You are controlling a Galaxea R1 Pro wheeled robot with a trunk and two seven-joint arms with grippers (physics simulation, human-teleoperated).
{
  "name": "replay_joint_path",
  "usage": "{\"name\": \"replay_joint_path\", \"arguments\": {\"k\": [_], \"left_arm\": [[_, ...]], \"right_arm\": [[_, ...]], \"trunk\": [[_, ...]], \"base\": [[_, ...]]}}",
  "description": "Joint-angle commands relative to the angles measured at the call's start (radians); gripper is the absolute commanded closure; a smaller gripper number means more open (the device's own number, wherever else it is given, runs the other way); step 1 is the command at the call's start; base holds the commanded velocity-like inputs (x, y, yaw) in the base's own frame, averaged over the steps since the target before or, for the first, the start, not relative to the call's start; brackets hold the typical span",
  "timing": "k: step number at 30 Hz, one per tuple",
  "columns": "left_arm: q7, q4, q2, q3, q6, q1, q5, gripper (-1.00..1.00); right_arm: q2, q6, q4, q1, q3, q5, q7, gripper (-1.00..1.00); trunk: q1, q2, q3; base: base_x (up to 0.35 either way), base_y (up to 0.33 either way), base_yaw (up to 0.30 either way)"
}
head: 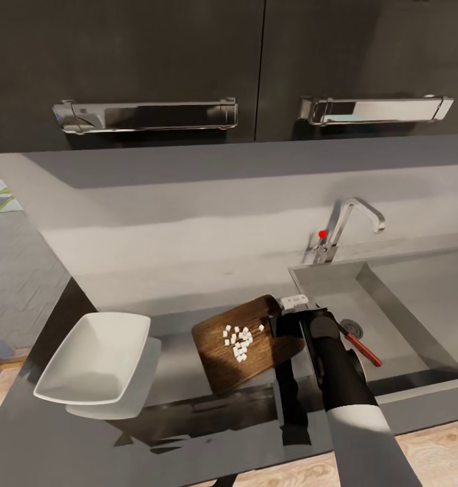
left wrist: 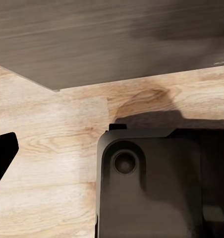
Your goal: In the kitchen, take the Vidalia onion out of the sink, dice it on the chopping board with the paring knife, put the diced onion into the bowl on the countertop, then place both the paring knife and the chopping board into the sink.
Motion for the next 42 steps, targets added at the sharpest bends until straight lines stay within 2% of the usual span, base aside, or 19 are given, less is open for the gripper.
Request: {"name": "replay_joint_path", "arguments": {"k": [1, 42], "left_arm": [[0.005, 0.000, 0.001, -0.008, -0.003, -0.001, 0.006, -1.00], [0.005, 0.009, 0.001, -0.007, -0.003, -0.001, 0.006, -1.00]], "right_arm": [[0.001, 0.010, 0.006, 0.000, -0.003, 0.006, 0.008, 1.00], [0.001, 0.008, 0.005, 0.000, -0.003, 0.006, 0.010, 1.00]], "trunk": [[0.001, -0.001, 0.000], [0.001, -0.001, 0.064]], "base": [[0.000, 0.000, 0.000], [0.000, 0.000, 0.000]]}}
